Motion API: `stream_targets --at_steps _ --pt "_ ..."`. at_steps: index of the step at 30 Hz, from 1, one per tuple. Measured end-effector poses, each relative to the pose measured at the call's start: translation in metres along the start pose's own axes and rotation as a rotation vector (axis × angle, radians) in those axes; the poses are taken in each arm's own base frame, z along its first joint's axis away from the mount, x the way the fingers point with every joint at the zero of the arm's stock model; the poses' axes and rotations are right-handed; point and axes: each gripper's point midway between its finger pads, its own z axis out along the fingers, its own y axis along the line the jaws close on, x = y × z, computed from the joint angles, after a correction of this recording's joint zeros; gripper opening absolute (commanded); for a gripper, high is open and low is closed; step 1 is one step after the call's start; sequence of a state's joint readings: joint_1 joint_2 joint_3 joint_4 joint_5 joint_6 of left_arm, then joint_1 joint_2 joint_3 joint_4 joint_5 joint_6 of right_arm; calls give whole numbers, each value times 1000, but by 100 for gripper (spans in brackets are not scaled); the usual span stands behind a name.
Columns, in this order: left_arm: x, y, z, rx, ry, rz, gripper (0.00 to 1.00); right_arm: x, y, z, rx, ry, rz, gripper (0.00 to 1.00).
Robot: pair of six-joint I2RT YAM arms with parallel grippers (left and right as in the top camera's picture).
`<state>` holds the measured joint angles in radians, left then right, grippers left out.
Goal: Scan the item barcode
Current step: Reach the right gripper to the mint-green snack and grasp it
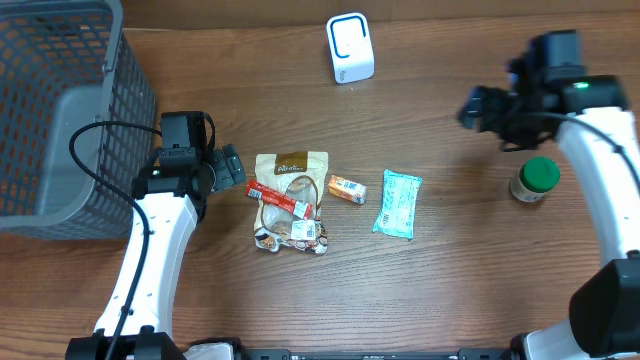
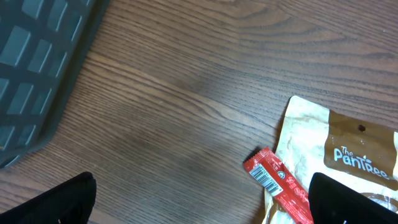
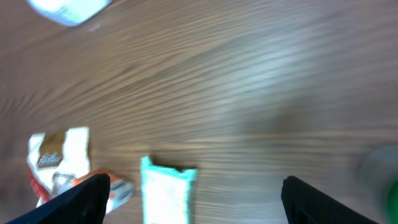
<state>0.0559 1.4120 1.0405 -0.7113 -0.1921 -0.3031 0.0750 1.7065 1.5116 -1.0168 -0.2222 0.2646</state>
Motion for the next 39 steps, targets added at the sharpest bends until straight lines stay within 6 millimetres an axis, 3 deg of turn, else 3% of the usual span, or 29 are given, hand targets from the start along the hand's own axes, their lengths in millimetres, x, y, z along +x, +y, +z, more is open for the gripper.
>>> stream_targets --at_steps 5,9,13,18,27,33,36,39 --pt "0 0 0 0 0 0 100 32 50 36 -57 54 -141 89" --pt "0 0 0 0 0 0 100 69 62 70 -24 135 -217 89" --pt "0 0 0 0 0 0 100 94 54 98 58 185 -264 84" --pt "0 0 0 0 0 0 100 100 40 109 128 201 -274 67" --pt "0 0 0 0 0 0 100 127 26 116 131 282 -257 67" --pt "0 0 0 0 0 0 100 138 24 134 80 263 -256 66" --pt "0 0 0 0 0 0 100 140 26 141 49 248 -258 60" --pt "0 0 0 0 0 0 100 141 27 141 34 241 -258 45"
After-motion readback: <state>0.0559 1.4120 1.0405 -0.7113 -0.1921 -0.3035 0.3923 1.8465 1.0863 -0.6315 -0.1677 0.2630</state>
